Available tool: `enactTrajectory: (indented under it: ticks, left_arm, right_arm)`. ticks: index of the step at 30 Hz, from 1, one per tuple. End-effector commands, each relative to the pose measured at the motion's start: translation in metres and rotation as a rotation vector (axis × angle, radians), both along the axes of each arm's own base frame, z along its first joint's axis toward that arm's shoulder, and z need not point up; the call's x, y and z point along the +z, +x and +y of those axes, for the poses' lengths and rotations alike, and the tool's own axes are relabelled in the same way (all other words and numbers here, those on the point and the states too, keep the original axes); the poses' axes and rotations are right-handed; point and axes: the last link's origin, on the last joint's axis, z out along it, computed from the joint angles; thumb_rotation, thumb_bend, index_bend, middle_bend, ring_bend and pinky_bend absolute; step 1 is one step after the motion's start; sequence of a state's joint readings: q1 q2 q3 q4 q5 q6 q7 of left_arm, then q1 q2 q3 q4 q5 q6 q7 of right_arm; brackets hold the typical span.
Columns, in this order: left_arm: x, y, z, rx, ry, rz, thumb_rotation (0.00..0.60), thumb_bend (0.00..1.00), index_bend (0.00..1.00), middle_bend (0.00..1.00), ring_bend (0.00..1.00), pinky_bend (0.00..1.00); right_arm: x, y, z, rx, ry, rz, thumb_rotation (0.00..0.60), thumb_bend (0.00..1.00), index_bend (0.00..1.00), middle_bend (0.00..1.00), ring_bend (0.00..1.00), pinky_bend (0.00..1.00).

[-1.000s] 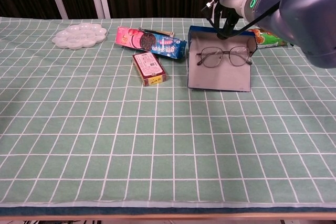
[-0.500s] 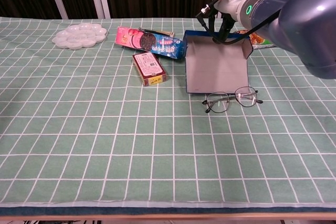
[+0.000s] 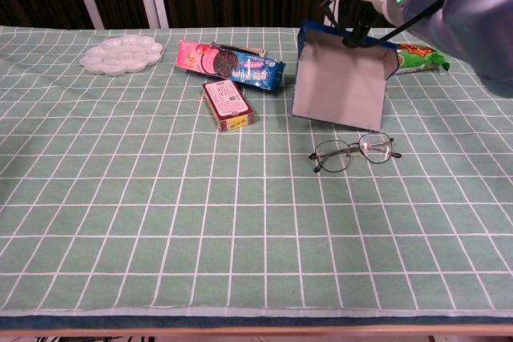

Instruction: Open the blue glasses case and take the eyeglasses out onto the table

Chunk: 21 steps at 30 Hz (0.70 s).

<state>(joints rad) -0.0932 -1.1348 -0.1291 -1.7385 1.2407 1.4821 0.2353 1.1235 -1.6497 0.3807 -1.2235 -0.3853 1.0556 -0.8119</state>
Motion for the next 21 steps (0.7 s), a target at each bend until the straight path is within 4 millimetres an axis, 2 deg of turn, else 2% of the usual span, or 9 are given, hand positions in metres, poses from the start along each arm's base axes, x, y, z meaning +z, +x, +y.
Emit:
enactTrajectory:
  ticks: [1,14,17,21]
  left_arm:
    - [0.000,0.000,0.000,-0.001,0.001,0.000,0.600,0.33,0.05,0.00,0.00,0.00]
    - [0.001,0.000,0.000,0.000,0.009,0.004,0.600,0.33,0.05,0.00,0.00,0.00]
    - [0.001,0.000,0.000,0.000,0.011,0.007,0.600,0.33,0.05,0.00,0.00,0.00]
    - [0.001,0.000,0.000,-0.002,0.013,0.010,0.600,0.33,0.05,0.00,0.00,0.00]
  right_arm:
    - [0.013,-0.009,-0.006,-0.013,-0.030,0.001,0.600,0.54,0.57,0.00,0.00,0.20]
    - [0.068,-0.058,-0.027,-0.031,-0.118,0.077,0.600,0.54,0.59,0.00,0.00,0.20]
    - [0.077,-0.075,-0.030,-0.043,-0.132,0.102,0.600,0.54,0.59,0.00,0.00,0.20]
    - [0.081,-0.099,-0.031,-0.096,-0.122,0.097,0.600,0.48,0.58,0.00,0.00,0.20]
